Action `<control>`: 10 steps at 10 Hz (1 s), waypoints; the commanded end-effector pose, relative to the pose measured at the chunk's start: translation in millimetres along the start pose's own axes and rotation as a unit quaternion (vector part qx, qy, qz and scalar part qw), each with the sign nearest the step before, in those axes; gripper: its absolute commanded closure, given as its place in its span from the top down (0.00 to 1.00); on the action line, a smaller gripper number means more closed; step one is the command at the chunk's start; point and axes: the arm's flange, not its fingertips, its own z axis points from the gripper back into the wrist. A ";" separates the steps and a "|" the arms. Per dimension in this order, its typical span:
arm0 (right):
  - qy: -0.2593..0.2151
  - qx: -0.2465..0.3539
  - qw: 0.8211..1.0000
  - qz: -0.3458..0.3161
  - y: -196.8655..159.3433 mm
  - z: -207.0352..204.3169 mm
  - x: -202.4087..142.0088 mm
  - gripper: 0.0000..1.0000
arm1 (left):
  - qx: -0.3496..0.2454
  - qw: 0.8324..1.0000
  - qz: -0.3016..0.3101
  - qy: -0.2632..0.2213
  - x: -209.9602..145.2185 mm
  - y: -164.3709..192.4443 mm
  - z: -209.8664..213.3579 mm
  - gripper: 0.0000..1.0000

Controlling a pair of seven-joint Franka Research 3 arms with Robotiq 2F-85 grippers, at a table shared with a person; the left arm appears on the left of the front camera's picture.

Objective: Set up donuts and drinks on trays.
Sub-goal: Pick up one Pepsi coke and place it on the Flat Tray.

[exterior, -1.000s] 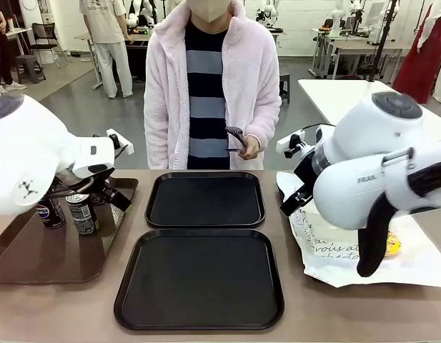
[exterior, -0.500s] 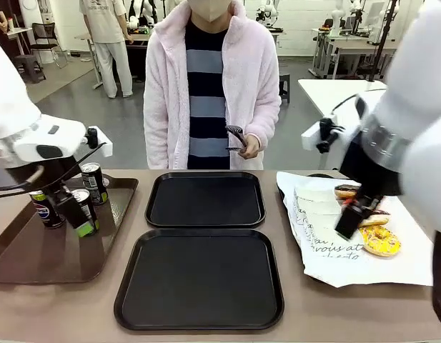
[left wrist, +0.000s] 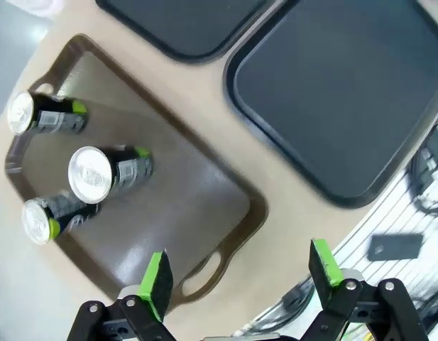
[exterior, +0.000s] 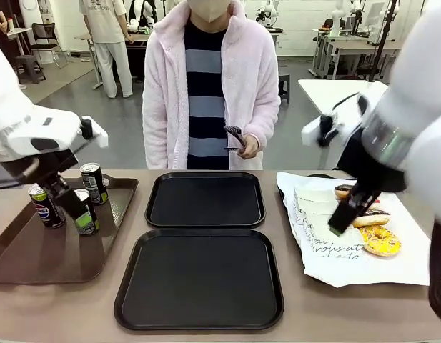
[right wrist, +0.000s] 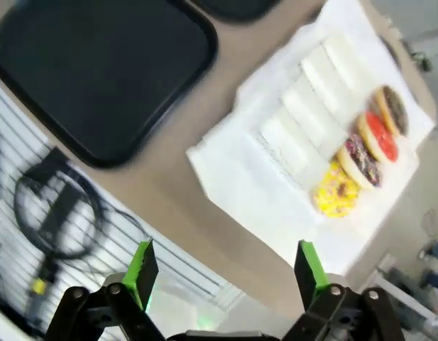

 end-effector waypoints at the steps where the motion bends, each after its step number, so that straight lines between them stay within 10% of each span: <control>1: -0.174 0.163 0.958 -0.157 -67.9 -3.2 -65.8 1.00 | -0.182 0.969 0.080 -0.150 -32.2 56.2 -13.2 1.00; 3: -0.234 0.250 0.897 -0.279 -122.8 4.3 -123.7 1.00 | -0.317 0.901 0.157 -0.252 -71.9 105.1 -16.7 1.00; 8: -0.149 0.402 0.812 -0.397 -194.1 -57.3 -210.5 1.00 | -0.412 0.792 0.322 -0.316 -175.7 182.6 -70.9 1.00; 10: -0.163 0.400 0.803 -0.409 -201.8 -58.4 -231.0 1.00 | -0.405 0.784 0.355 -0.308 -205.0 195.5 -77.1 1.00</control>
